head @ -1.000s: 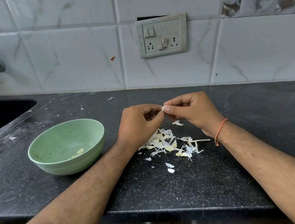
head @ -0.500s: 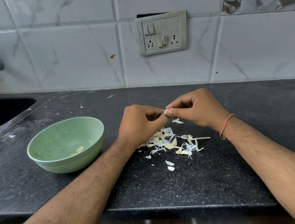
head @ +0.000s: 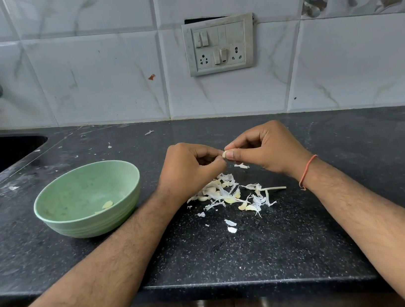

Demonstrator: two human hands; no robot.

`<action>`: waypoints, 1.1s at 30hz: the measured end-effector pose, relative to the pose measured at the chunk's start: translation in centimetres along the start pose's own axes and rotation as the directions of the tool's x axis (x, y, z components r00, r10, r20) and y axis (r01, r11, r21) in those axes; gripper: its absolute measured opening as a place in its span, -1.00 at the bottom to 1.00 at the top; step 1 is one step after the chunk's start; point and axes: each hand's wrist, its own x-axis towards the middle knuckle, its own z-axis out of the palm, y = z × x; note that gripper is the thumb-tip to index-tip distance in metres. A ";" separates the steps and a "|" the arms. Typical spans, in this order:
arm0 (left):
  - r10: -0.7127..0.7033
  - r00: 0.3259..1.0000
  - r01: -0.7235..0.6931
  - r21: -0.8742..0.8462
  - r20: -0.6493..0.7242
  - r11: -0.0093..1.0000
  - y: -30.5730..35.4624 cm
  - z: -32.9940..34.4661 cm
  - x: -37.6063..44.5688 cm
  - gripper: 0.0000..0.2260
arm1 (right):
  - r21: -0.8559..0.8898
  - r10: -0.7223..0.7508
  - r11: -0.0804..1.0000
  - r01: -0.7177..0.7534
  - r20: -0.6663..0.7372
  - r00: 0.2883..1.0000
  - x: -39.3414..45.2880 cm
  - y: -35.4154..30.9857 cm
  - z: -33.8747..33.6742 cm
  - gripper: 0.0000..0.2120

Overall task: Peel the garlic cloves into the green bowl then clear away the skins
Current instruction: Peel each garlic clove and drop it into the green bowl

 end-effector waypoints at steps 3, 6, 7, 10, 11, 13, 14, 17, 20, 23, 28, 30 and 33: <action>0.009 1.000 -0.009 -0.004 -0.010 1.000 0.1 0.0 0.0 -0.95 | 0.025 0.005 1.000 -0.005 -0.002 1.000 0.0 0.0 0.0 -0.88; -0.004 0.999 0.003 -0.017 -0.032 1.000 0.0 0.1 0.2 -0.93 | 0.064 0.016 0.998 -0.013 -0.046 0.999 0.1 0.2 0.1 -0.89; -0.013 0.999 0.013 -0.014 -0.041 1.000 -0.1 0.1 0.2 -0.93 | 0.066 0.020 0.998 -0.015 -0.064 0.998 0.1 0.3 0.2 -0.89; -0.023 0.998 0.023 0.000 -0.051 1.000 -0.3 0.2 0.3 -0.98 | 0.039 0.020 0.999 -0.016 -0.090 0.996 0.1 0.5 0.2 -0.90; -0.023 0.998 0.023 0.000 -0.053 1.000 -0.3 0.2 0.4 -0.98 | 0.021 0.016 1.000 -0.014 -0.091 0.996 0.1 0.5 0.3 -0.90; -0.023 0.998 0.023 -0.001 -0.055 1.000 -0.3 0.2 0.4 -0.96 | -0.009 0.008 1.000 -0.009 -0.092 0.996 0.1 0.5 0.4 -0.89; -0.025 0.998 0.025 -0.003 -0.052 1.000 -0.3 0.2 0.4 -0.96 | -0.016 0.005 1.000 -0.007 -0.094 0.996 0.1 0.5 0.4 -0.89; -0.028 0.999 0.027 -0.009 -0.037 1.000 -0.2 0.2 0.4 -0.95 | 0.003 0.010 1.000 -0.010 -0.102 0.995 0.1 0.4 0.4 -0.89; -0.027 0.999 0.027 -0.014 -0.030 1.000 -0.3 0.2 0.4 -0.94 | 0.073 0.029 0.997 -0.022 -0.096 0.995 0.1 0.5 0.5 -0.91; -0.019 0.999 0.019 -0.003 -0.030 1.000 -0.3 0.2 0.4 -0.93 | 0.183 0.068 0.982 -0.051 -0.088 0.994 0.1 0.8 0.8 -0.89; -0.012 1.000 0.012 -0.020 -0.020 1.000 -0.1 0.3 0.3 -0.91 | 0.303 0.093 0.951 -0.070 -0.064 0.994 0.1 0.4 1.1 -0.86; -0.010 1.000 0.010 -0.032 0.002 0.999 0.0 0.3 0.4 -0.91 | 0.353 0.108 0.932 -0.081 -0.057 0.993 0.1 0.3 1.2 -0.86; -0.027 0.999 0.028 -0.056 0.018 0.998 0.0 0.3 0.6 -0.91 | 0.445 0.145 0.888 -0.114 -0.035 0.989 0.0 0.0 1.3 -0.84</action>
